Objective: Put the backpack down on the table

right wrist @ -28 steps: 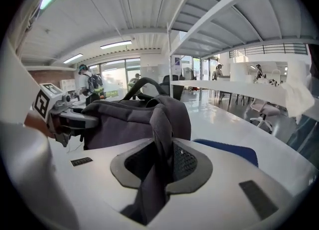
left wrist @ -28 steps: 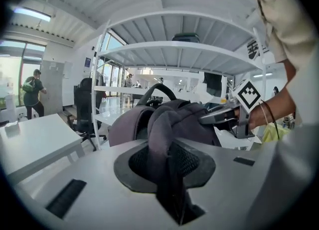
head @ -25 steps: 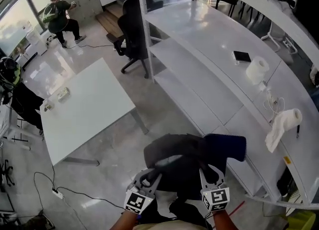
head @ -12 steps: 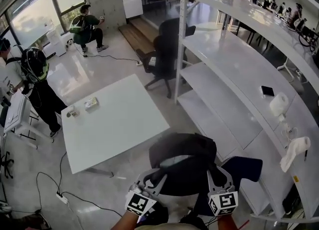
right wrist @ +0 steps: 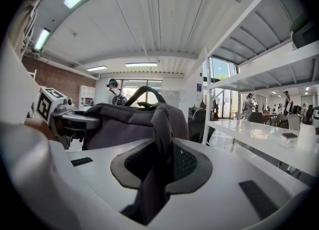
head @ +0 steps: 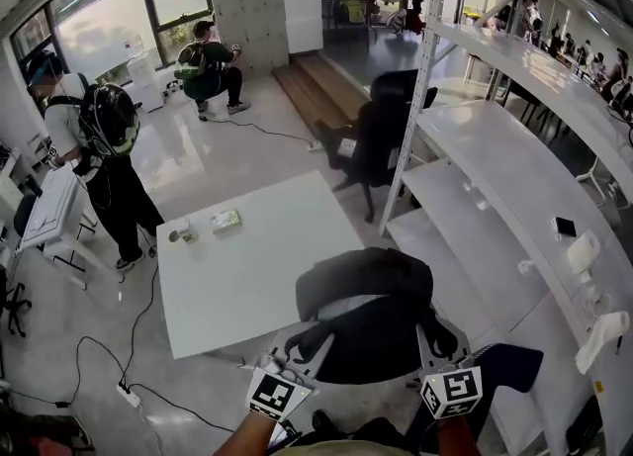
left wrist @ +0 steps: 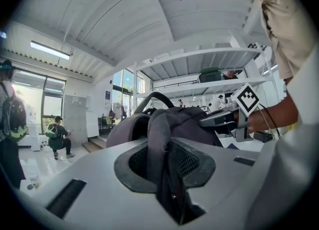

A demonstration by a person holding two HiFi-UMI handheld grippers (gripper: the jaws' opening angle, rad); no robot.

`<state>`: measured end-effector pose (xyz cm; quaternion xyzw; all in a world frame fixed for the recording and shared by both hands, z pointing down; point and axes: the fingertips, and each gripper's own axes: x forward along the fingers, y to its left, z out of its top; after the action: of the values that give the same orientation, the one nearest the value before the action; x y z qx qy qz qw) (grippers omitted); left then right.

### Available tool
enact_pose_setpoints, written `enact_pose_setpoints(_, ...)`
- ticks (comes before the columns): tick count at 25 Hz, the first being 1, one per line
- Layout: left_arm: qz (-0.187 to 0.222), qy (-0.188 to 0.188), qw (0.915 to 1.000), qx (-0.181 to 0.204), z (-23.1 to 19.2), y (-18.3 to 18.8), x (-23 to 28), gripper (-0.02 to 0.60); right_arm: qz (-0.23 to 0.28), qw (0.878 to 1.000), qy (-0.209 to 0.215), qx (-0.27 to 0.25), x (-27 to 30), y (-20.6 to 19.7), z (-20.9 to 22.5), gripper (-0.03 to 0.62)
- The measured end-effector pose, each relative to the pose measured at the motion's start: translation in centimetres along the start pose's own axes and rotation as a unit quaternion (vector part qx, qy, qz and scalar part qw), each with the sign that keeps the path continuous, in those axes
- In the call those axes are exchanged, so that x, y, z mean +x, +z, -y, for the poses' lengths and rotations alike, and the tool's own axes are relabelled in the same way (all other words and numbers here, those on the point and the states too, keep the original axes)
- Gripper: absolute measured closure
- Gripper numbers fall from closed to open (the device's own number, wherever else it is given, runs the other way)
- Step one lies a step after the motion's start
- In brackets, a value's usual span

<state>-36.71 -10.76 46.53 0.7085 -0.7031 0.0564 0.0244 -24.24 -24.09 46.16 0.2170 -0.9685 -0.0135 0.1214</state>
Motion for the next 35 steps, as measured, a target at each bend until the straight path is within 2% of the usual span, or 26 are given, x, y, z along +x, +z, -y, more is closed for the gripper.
enact_pose_setpoints(9,0.006,0.098,0.9952,-0.002,-12.1,0.7,0.2,0.500,0.007,0.996,0.088,-0.015,13.4,4.6,-3.6,0.502)
enact_pose_setpoints(16,-0.035,0.171,0.9845,-0.019,-21.7,-2.5,3.0,0.497,-0.030,0.988,0.151,0.000,25.5,3.5,-5.5,0.502)
enact_pose_setpoints(21,-0.055,0.183,0.9810,-0.031,-28.0,-3.4,5.9,0.489,-0.051,0.985,0.163,-0.013,33.5,3.9,-5.7,0.498)
enact_pose_setpoints(25,-0.060,0.210,0.9757,-0.019,-32.1,-4.1,7.8,0.469,-0.059,0.983,0.173,-0.026,38.1,3.6,-5.9,0.469)
enact_pose_setpoints(30,-0.084,0.251,0.9643,0.005,-34.9,-4.7,8.7,0.401,-0.043,0.984,0.166,-0.051,40.6,3.7,-5.3,0.424)
enact_pose_setpoints(35,-0.100,0.284,0.9528,0.039,-35.9,-4.2,8.2,0.359,-0.024,0.984,0.158,-0.074,40.9,4.4,-4.4,0.424)
